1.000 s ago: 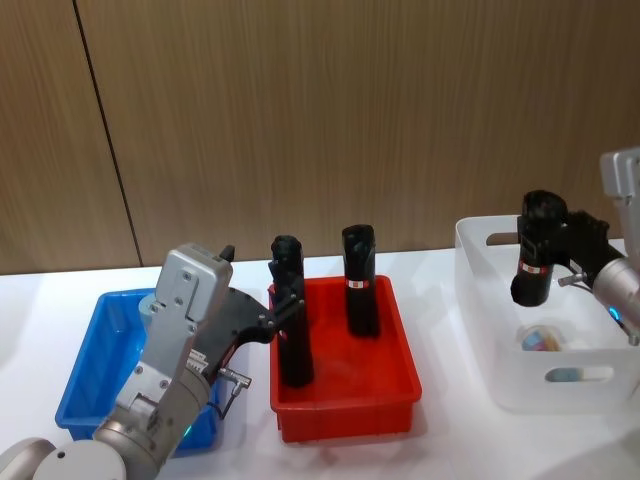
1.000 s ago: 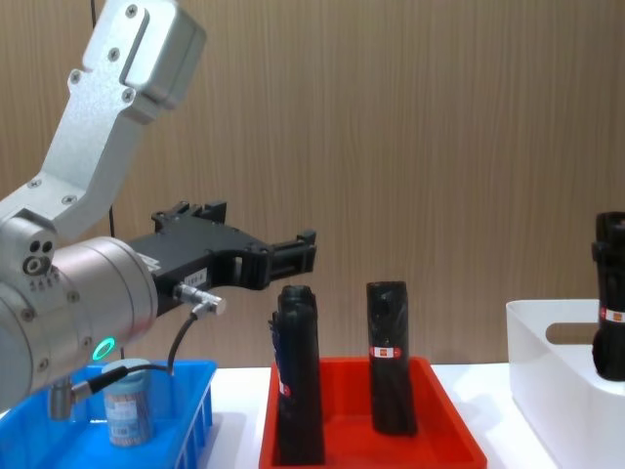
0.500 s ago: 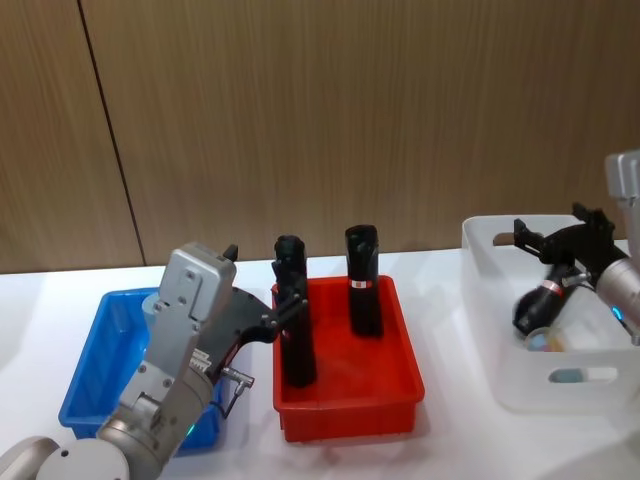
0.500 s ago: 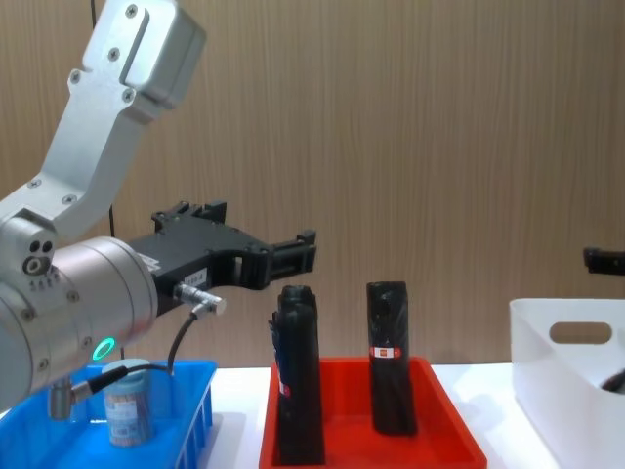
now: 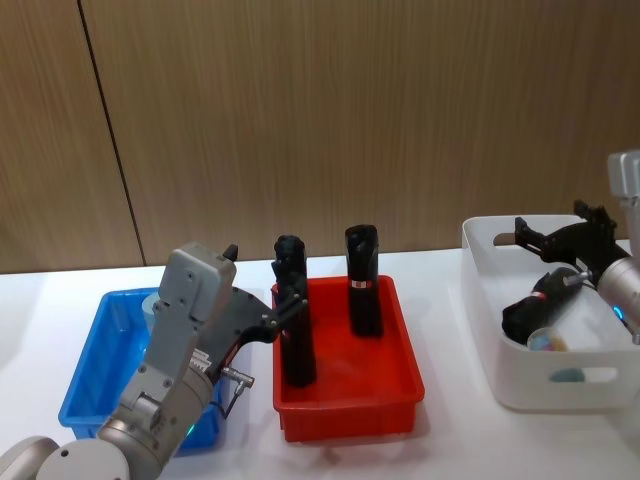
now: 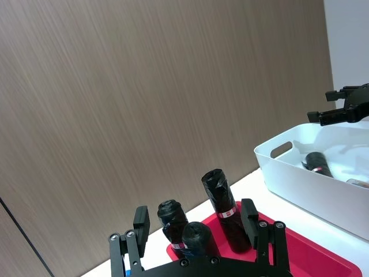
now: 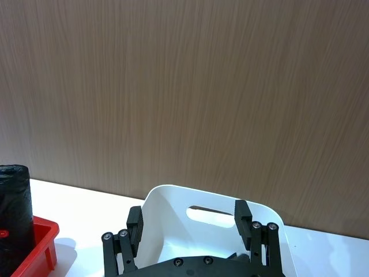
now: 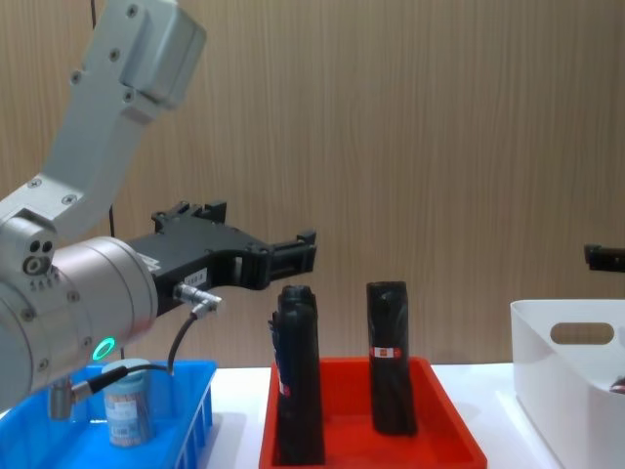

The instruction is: Pick the cotton swabs from the blue box and place them into the white box.

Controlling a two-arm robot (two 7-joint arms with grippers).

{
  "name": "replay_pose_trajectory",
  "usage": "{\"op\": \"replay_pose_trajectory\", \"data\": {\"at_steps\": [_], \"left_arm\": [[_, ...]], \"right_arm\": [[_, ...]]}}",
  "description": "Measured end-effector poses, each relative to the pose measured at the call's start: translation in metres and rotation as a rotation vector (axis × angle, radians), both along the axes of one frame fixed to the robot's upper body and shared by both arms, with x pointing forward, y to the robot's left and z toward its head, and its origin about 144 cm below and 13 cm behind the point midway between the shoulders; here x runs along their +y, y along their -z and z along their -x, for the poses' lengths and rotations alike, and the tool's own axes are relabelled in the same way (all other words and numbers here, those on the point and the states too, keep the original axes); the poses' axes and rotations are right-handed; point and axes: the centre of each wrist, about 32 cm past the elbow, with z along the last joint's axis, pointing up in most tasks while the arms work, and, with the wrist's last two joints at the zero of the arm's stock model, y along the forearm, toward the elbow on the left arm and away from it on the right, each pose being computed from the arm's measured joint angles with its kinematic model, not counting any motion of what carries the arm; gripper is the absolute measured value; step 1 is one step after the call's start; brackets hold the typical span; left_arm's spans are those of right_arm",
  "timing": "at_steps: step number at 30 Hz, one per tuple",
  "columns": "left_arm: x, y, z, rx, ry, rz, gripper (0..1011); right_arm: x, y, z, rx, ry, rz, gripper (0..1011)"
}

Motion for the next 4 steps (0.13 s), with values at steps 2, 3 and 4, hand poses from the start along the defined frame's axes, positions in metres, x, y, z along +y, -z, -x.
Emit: {"op": "replay_pose_trajectory", "data": {"at_steps": [2, 3, 4], "left_arm": [[0.0000, 0.0000, 0.0000, 0.000, 0.000, 0.000, 1004], [0.0000, 0.0000, 0.0000, 0.000, 0.000, 0.000, 1004], [0.0000, 0.0000, 0.0000, 0.000, 0.000, 0.000, 1004]], "right_arm": [[-0.0001, 0.0000, 0.0001, -0.001, 0.000, 0.000, 1002], [-0.0001, 0.0000, 0.0001, -0.001, 0.000, 0.000, 1002], [-0.0001, -0.0001, 0.0001, -0.001, 0.000, 0.000, 1002]]}}
